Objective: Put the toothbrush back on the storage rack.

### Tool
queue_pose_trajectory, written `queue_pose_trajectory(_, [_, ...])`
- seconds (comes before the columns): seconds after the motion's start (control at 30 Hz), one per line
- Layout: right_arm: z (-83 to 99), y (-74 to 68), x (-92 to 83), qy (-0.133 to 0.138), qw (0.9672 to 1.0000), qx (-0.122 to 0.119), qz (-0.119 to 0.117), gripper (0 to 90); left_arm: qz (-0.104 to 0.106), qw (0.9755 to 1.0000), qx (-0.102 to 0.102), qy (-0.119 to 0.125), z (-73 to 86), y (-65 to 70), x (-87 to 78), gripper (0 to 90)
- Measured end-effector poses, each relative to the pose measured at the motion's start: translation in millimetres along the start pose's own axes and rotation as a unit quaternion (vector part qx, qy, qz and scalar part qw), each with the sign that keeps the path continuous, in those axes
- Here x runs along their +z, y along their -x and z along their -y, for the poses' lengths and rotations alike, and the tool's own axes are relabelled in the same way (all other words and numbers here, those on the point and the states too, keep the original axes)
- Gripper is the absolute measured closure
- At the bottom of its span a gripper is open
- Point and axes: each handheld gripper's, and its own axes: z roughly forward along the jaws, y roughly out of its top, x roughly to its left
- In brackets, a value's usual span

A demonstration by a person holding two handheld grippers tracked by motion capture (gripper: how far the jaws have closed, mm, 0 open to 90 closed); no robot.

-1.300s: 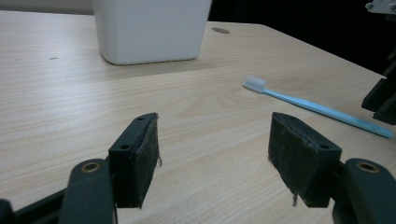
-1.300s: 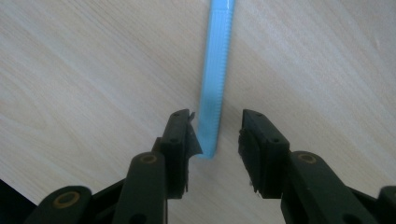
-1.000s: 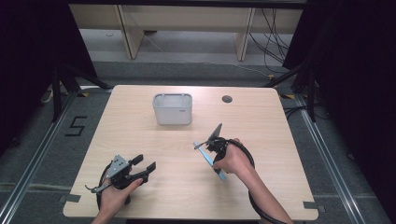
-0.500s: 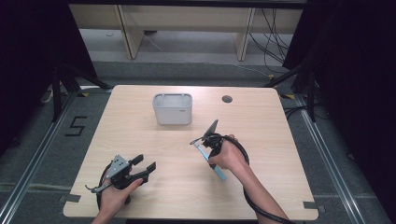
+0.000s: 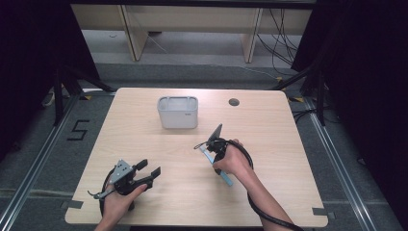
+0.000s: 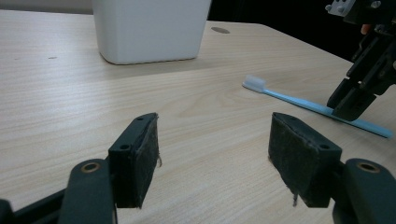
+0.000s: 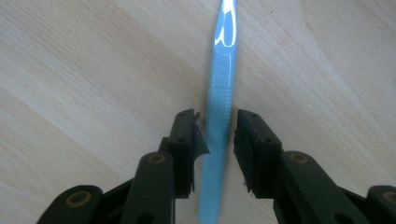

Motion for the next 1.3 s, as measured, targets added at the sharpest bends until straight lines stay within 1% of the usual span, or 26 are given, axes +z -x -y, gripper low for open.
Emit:
queue_pose_trajectory(0.03, [-0.1,-1.5,0.4,-0.001,0.9999,0.011,0.000,69.2,0.000,1.0000,0.000,0.000,0.0,0.0,0.1,32.8])
queue_pose_trajectory(0.07, [-0.1,0.0,1.0,0.001,1.0000,0.001,0.003,69.6,0.000,1.0000,0.000,0.000,0.0,0.1,0.1,32.8])
queue_pose_trajectory(0.17, [-1.1,-0.7,2.4,-0.004,1.0000,0.006,0.005,70.4,0.000,1.0000,-0.001,0.000,0.0,-0.1,0.0,32.8])
queue_pose_trajectory(0.2, [-1.4,1.3,3.1,-0.004,0.9999,-0.009,0.005,70.8,0.000,1.0000,-0.002,0.001,0.0,-0.2,0.0,32.8])
queue_pose_trajectory(0.23, [-1.4,0.1,3.8,-0.005,1.0000,-0.001,0.003,71.2,0.000,1.0000,-0.002,0.001,0.0,-0.2,0.0,32.8])
queue_pose_trajectory(0.27, [-1.4,-0.1,4.7,-0.005,1.0000,0.000,-0.001,71.8,0.000,1.0000,-0.002,0.001,0.1,-0.2,0.0,32.8])
queue_pose_trajectory(0.33, [-1.2,-1.5,5.4,-0.005,0.9999,0.009,0.003,73.0,0.000,1.0000,0.000,0.000,0.0,-0.1,-0.1,32.8])
queue_pose_trajectory(0.37, [-1.2,-1.5,5.4,-0.005,0.9999,0.009,0.003,73.0,0.000,1.0000,0.000,0.000,0.0,-0.1,-0.1,32.8])
queue_pose_trajectory(0.4, [-1.8,-1.3,5.5,-0.009,0.9999,0.007,0.005,74.7,0.000,1.0000,-0.001,0.001,0.1,-0.1,-0.2,32.8])
queue_pose_trajectory(0.5, [-1.8,-1.0,5.3,-0.010,0.9999,0.009,0.008,77.9,-0.001,1.0000,-0.002,0.001,0.1,0.0,-0.3,32.8])
queue_pose_trajectory(0.53, [-1.9,-0.5,5.5,-0.009,0.9999,0.008,0.006,78.5,-0.001,1.0000,-0.001,0.001,0.1,0.0,-0.4,32.8])
queue_pose_trajectory(0.57, [-1.2,0.4,6.2,-0.003,1.0000,0.005,0.006,78.7,-0.001,1.0000,-0.002,0.001,0.1,0.0,-0.4,32.8])
queue_pose_trajectory(0.63, [-1.3,-1.8,5.0,-0.007,0.9997,0.024,0.006,78.9,0.001,1.0000,-0.003,0.001,0.2,-0.1,-0.2,32.7])
queue_pose_trajectory(0.67, [-1.1,-2.2,3.9,-0.008,0.9996,0.026,0.005,79.0,0.001,1.0000,-0.003,0.001,0.2,-0.1,-0.3,32.7])
queue_pose_trajectory(0.7, [-0.5,-0.3,4.2,-0.003,0.9999,0.015,0.005,79.1,0.000,1.0000,-0.003,0.001,0.2,0.2,-0.5,32.7])
queue_pose_trajectory(0.73, [0.3,-1.9,4.1,-0.003,0.9996,0.027,0.006,79.2,0.000,1.0000,-0.003,0.001,0.2,0.2,-0.6,32.7])
queue_pose_trajectory(0.77, [1.2,-1.6,3.7,0.002,0.9997,0.025,0.005,79.2,0.000,1.0000,-0.004,0.001,0.3,0.4,-0.7,32.7])
queue_pose_trajectory(0.8, [3.3,0.1,3.9,0.012,0.9998,0.013,0.005,79.2,0.000,1.0000,-0.005,0.001,0.4,0.5,-0.8,32.7])
queue_pose_trajectory(0.87, [5.9,-0.9,0.7,0.019,0.9996,0.021,0.006,79.3,0.001,1.0000,-0.004,0.000,0.3,0.7,-0.6,32.7])
queue_pose_trajectory(0.93, [9.5,-0.7,-2.6,0.030,0.9993,0.022,0.005,79.3,0.000,1.0000,-0.004,0.000,0.3,0.7,-0.6,32.7])
queue_pose_trajectory(1.0, [13.2,-2.5,-6.4,0.037,0.9987,0.036,0.006,79.4,0.002,1.0000,-0.003,0.001,0.4,0.3,-0.1,32.7])
queue_pose_trajectory(1.03, [15.0,-1.5,-7.4,0.045,0.9985,0.030,0.005,79.3,0.002,1.0000,-0.003,0.000,0.4,0.3,-0.1,32.8])
queue_pose_trajectory(1.1, [19.0,-2.0,-10.3,0.053,0.9979,0.038,0.002,79.3,0.001,1.0000,-0.002,-0.001,0.3,0.4,-0.4,32.8])
queue_pose_trajectory(1.17, [23.2,-1.5,-12.1,0.066,0.9971,0.037,0.005,79.3,0.000,1.0000,-0.004,0.000,0.3,0.4,-0.6,32.7])
queue_pose_trajectory(1.2, [25.8,-1.5,-12.6,0.075,0.9963,0.042,0.007,79.3,-0.001,1.0000,-0.005,0.000,0.3,0.3,-0.6,32.8])
queue_pose_trajectory(1.3, [33.2,1.0,-14.6,0.102,0.9943,0.031,0.000,79.3,0.001,1.0000,-0.005,0.001,0.3,0.2,-0.4,32.7])
